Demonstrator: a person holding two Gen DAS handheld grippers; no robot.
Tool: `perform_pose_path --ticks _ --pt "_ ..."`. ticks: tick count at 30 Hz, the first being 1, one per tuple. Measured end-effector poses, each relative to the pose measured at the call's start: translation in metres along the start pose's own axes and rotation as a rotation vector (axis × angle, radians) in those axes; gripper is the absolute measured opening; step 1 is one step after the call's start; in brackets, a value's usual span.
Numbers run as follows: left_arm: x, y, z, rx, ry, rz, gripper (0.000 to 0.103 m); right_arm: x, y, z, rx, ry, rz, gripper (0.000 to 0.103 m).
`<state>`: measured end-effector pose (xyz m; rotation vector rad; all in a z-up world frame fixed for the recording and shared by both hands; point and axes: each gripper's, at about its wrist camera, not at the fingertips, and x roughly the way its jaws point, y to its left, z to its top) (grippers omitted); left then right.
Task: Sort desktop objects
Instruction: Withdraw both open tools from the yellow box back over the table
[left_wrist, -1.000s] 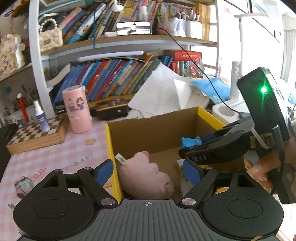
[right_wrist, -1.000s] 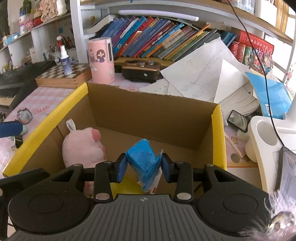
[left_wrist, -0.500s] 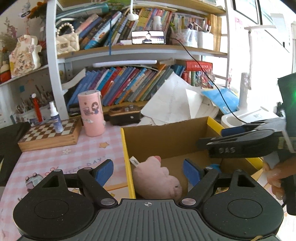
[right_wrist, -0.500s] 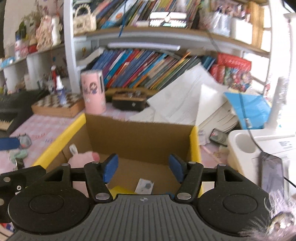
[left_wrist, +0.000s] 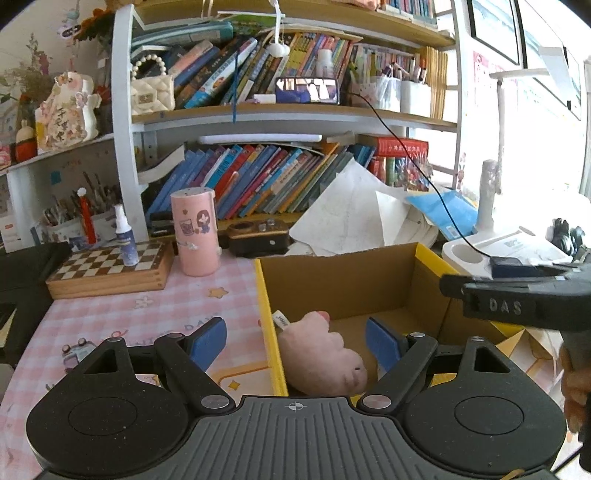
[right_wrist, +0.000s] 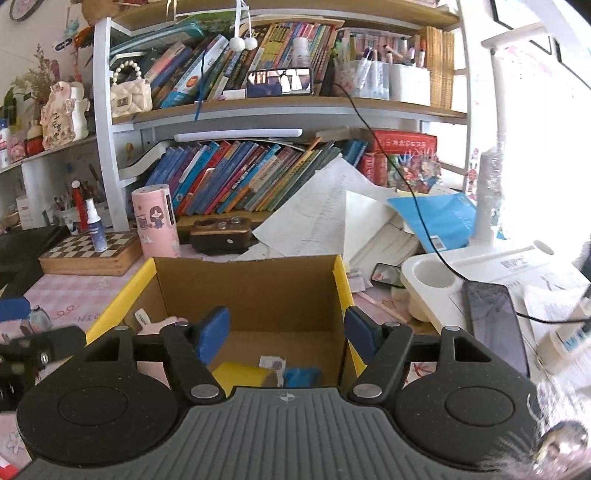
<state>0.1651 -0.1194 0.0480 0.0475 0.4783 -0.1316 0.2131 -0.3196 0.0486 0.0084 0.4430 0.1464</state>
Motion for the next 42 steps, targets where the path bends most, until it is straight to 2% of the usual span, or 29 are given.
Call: perform_pose_path --ticks 8,12,18,27,36,42 --pt "-0.02 0.02 -0.011 -0.031 -0.018 0.011 0.084 -0.014 0.011 -0.02 -0.002 0.03 -0.069 0.07" --pt "-0.028 0.03 -0.019 -0.052 -0.016 0.014 0.084 -0.018 0.015 -0.03 0.074 0.09 -0.093 0.074" --pt "-0.036 0.043 -0.039 -0.066 0.052 -0.018 0.084 -0.032 0.028 -0.046 0.109 0.126 -0.138 0.076" --pt "-0.061 0.061 -0.065 -0.06 0.095 -0.056 0.084 -0.056 0.058 -0.072 0.128 0.19 -0.167 0.076" --pt "-0.098 0.085 -0.09 -0.052 0.143 -0.066 0.084 -0.087 0.101 -0.095 0.116 0.228 -0.135 0.078" --pt "-0.119 0.099 -0.105 -0.026 0.182 -0.039 0.084 -0.1 0.126 -0.112 0.124 0.272 -0.09 0.08"
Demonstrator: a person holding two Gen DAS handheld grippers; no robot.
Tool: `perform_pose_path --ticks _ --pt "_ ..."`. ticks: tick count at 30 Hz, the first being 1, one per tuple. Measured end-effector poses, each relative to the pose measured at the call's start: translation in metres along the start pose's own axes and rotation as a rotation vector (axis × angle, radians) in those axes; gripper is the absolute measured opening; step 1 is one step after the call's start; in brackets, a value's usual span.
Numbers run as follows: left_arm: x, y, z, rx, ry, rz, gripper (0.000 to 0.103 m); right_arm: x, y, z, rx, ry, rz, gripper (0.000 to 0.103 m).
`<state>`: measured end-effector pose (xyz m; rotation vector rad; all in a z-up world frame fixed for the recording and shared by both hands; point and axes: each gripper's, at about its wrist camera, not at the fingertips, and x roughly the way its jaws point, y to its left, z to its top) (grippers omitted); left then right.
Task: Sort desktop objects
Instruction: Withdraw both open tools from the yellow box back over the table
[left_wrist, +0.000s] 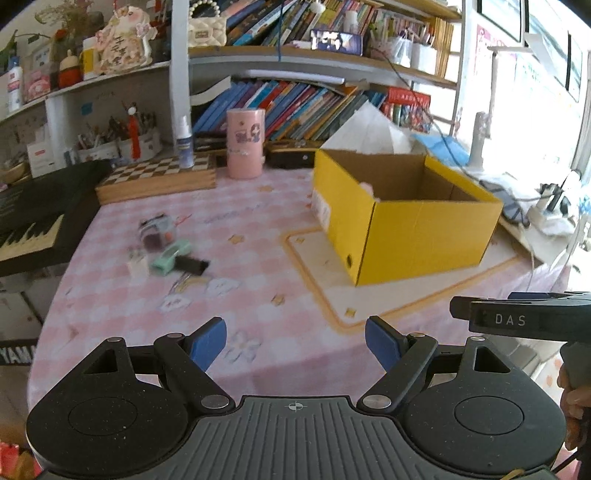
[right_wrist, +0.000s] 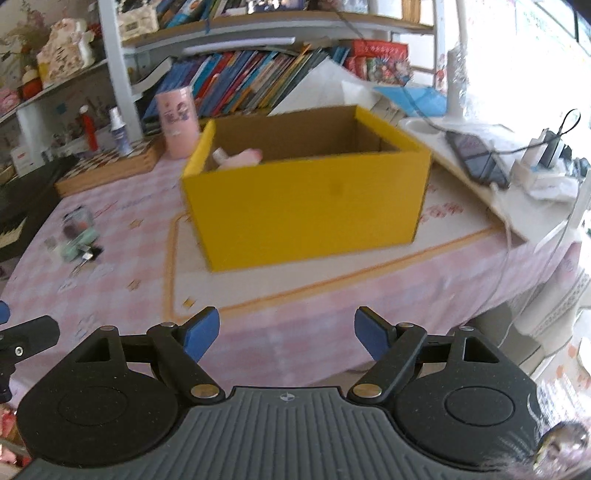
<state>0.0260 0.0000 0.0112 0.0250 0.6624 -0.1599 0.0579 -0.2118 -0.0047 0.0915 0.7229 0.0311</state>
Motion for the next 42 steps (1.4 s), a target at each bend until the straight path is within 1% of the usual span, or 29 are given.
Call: perform_pose_path --ticks 5,9,11,18,23,29,42 --pt "-0.017 0.01 -0.015 0.015 0.023 0.028 0.084 -0.008 0.02 -0.018 -0.013 0.026 0.04 0.082" --pt "-0.03 0.022 -0.026 0.003 0.033 0.055 0.084 -0.015 0.035 -0.029 -0.034 0.034 0.064 0.082" --pt "-0.036 0.028 -0.03 -0.004 0.036 0.069 0.084 -0.016 0.043 -0.033 -0.039 0.041 0.09 0.082" --pt "-0.054 0.049 -0.042 -0.05 0.029 0.121 0.084 -0.022 0.075 -0.039 -0.106 0.047 0.177 0.081" --pt "-0.061 0.063 -0.045 -0.089 0.017 0.154 0.084 -0.028 0.095 -0.038 -0.166 0.031 0.224 0.079" --pt "-0.068 0.073 -0.042 -0.126 -0.018 0.181 0.084 -0.031 0.111 -0.035 -0.217 0.016 0.25 0.079" --pt "-0.071 0.089 -0.04 -0.155 -0.059 0.184 0.084 -0.035 0.129 -0.027 -0.265 -0.017 0.263 0.079"
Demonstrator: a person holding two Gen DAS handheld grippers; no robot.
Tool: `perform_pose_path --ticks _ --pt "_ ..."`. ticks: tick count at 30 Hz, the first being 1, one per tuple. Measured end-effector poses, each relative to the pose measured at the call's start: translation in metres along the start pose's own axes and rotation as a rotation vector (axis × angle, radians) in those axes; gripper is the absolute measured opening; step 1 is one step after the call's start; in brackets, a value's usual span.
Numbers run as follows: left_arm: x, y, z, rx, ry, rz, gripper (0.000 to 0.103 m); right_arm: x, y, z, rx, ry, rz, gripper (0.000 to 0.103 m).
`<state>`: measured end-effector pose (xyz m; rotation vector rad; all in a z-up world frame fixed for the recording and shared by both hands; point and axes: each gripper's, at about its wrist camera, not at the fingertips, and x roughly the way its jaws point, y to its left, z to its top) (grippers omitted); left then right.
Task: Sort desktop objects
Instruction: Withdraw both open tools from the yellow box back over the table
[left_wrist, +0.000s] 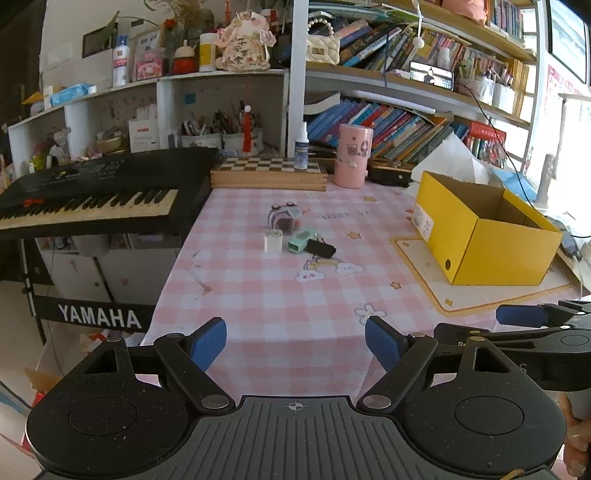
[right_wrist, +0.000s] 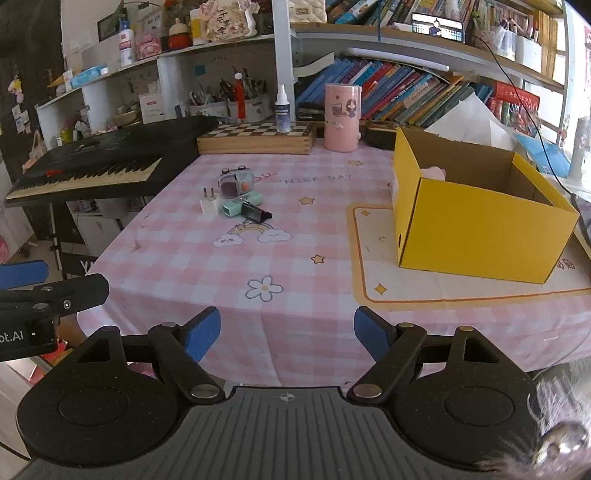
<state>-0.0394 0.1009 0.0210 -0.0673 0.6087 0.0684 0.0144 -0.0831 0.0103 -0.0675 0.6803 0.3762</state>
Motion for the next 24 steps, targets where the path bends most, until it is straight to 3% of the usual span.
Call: perform_pose_path --ticks 10,24 --pt "0.007 -0.003 0.002 -0.001 0.002 -0.034 0.084 0.001 0.001 0.003 -0.018 0.006 -0.02 0.079" --pt "0.025 0.011 0.01 -0.027 0.022 0.032 0.084 0.033 0.01 0.019 -0.056 0.025 0.048 0.079"
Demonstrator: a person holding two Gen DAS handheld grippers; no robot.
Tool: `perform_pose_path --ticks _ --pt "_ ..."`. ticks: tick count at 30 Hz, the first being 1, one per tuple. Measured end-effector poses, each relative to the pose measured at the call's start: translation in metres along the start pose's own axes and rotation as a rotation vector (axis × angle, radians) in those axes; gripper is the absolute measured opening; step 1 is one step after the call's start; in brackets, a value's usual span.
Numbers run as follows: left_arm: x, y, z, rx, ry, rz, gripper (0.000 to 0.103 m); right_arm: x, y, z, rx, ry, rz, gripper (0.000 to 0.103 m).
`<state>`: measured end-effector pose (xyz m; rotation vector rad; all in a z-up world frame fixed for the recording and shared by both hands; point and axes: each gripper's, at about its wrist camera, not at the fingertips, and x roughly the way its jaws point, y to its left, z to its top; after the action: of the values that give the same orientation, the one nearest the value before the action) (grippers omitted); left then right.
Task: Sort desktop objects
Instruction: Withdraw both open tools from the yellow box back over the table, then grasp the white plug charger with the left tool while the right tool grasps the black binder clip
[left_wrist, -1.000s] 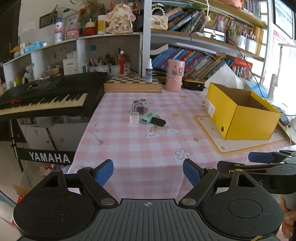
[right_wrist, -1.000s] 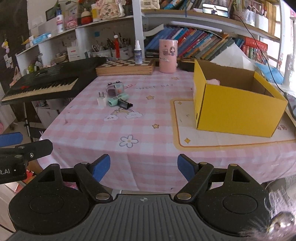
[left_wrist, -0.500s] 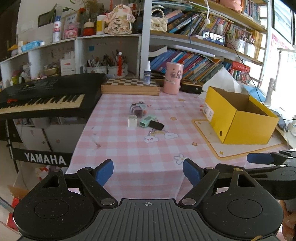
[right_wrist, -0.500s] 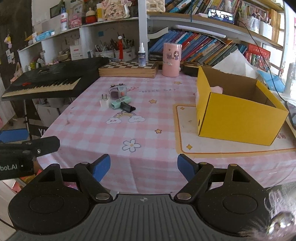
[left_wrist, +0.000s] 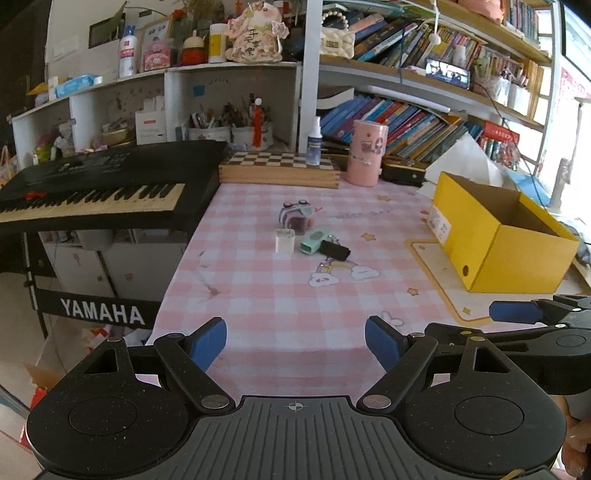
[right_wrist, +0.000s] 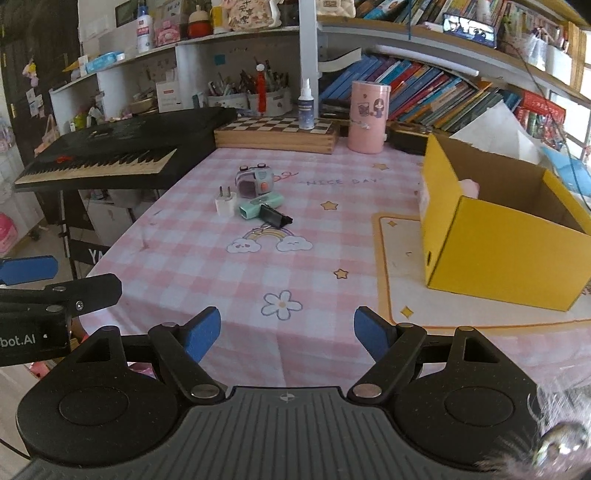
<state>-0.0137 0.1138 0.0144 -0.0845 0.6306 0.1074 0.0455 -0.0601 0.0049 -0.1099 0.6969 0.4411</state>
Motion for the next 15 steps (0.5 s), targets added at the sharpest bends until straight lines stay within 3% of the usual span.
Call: perform_pose_path --ticks 15 --pt "0.063 0.008 0.035 -0.033 0.039 0.065 0.083 0.074 -0.009 0.048 -0.053 0.057 0.078 0.077"
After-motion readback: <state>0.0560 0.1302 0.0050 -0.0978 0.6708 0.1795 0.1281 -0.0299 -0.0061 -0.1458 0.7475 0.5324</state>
